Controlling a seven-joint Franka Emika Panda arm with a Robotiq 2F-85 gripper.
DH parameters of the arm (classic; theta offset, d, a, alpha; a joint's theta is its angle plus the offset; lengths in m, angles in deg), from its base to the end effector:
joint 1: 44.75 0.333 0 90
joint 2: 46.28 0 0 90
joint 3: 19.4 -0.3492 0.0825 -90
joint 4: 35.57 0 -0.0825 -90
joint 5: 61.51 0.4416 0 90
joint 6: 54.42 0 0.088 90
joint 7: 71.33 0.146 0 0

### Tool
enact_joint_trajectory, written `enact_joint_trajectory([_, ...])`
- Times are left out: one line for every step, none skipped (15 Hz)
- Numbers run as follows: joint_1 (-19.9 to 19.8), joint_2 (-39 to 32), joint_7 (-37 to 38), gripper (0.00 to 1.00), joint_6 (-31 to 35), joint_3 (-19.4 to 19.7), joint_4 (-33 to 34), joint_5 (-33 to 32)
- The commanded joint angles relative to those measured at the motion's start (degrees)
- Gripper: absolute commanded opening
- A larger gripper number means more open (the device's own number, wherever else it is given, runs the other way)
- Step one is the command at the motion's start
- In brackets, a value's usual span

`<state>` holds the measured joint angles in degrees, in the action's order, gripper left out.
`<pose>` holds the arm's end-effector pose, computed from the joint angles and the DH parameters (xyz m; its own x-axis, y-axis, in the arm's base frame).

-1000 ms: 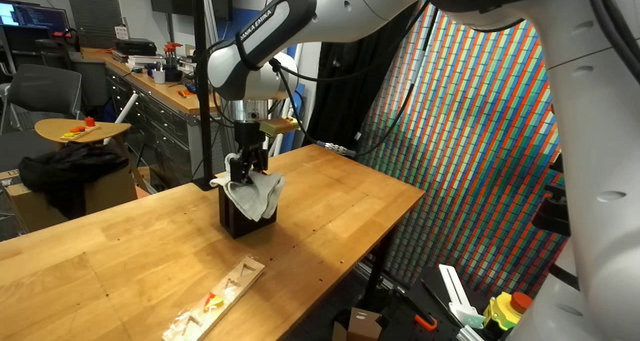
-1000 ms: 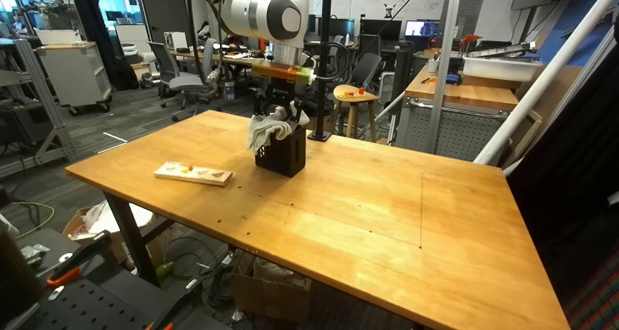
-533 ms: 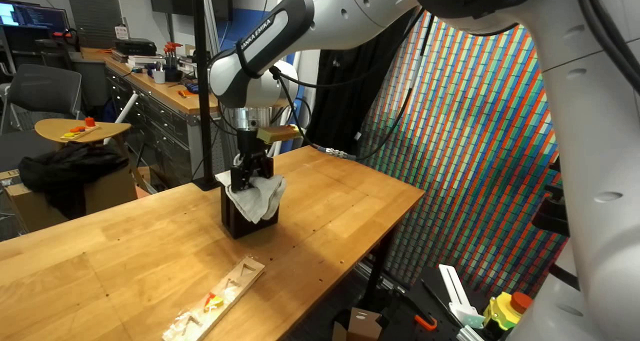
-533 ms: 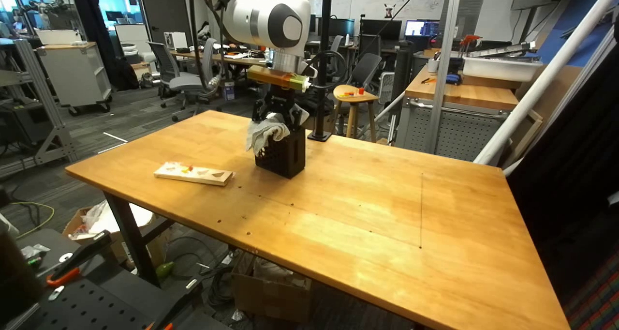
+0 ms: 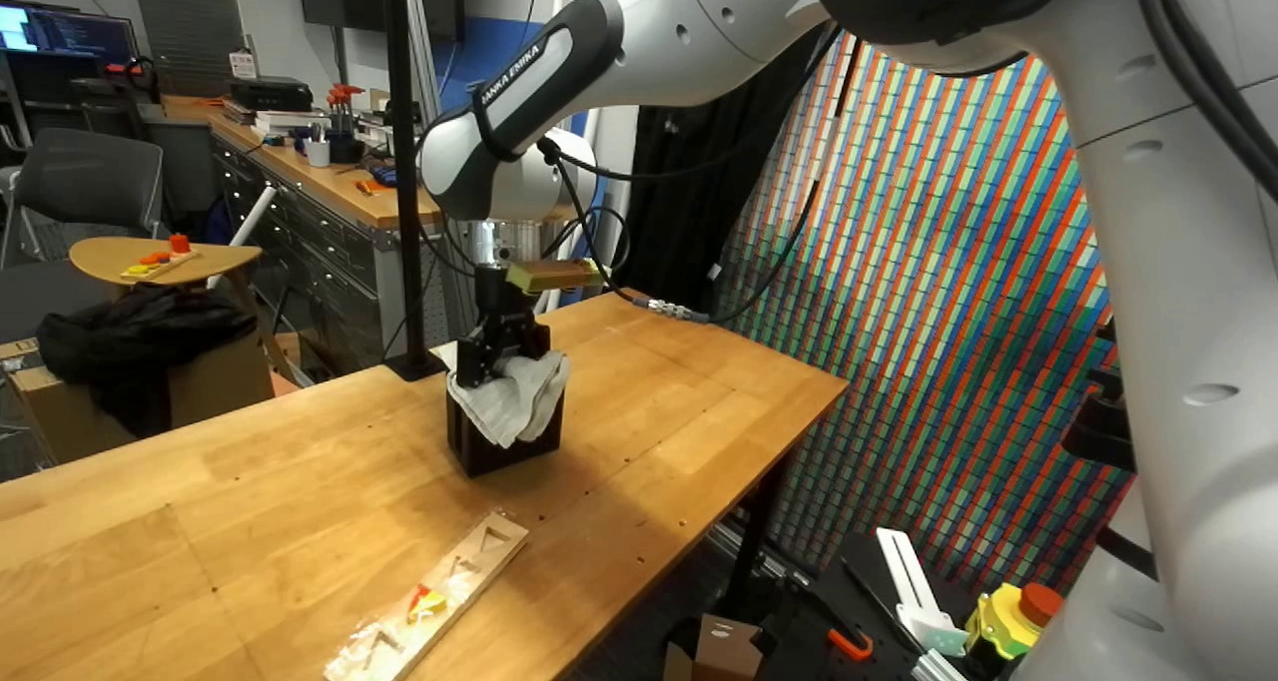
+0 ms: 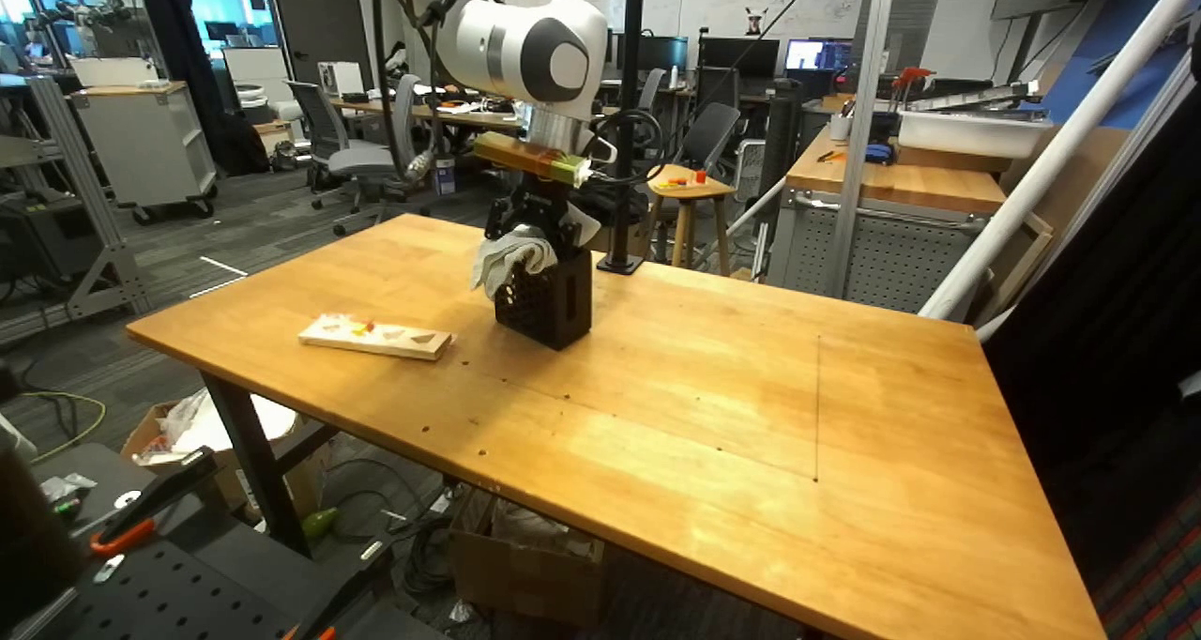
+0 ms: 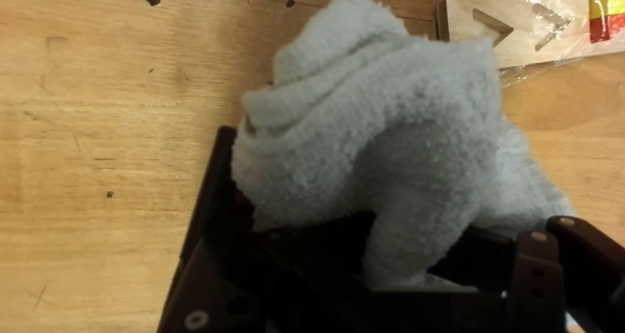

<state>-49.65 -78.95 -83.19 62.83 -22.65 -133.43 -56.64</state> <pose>0.6996 -0.0146 0.1969 0.9688 0.1367 -0.2069 0.1088 -0.9841 -0.1405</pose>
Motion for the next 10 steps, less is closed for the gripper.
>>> enact_joint_trajectory([0.33,1.63,0.27,0.06,-0.53,0.86,-0.58,-0.36])
enact_joint_trajectory([0.42,2.19,0.28,0.09,-0.6,1.04,-0.69,-0.77])
enact_joint_trajectory([0.46,2.82,0.2,0.25,-0.71,1.25,-0.75,-1.19])
enact_joint_trajectory([0.48,3.27,0.19,0.3,-0.75,1.37,-0.84,-1.42])
enact_joint_trajectory([0.45,3.73,0.06,0.4,-0.61,1.49,-0.89,-1.65])
enact_joint_trajectory([0.49,4.23,-0.02,0.49,-0.63,1.59,-0.9,-1.94])
enact_joint_trajectory([0.55,4.74,-0.12,0.56,-0.75,1.62,-0.92,-2.23])
enact_joint_trajectory([0.56,5.01,-0.13,0.65,-0.74,1.72,-0.82,-2.53])
enact_joint_trajectory([0.6,5.4,-0.23,0.72,-0.69,1.72,-0.94,-2.72])
enact_joint_trajectory([0.63,5.62,-0.23,0.81,-0.67,1.76,-0.91,-2.99])
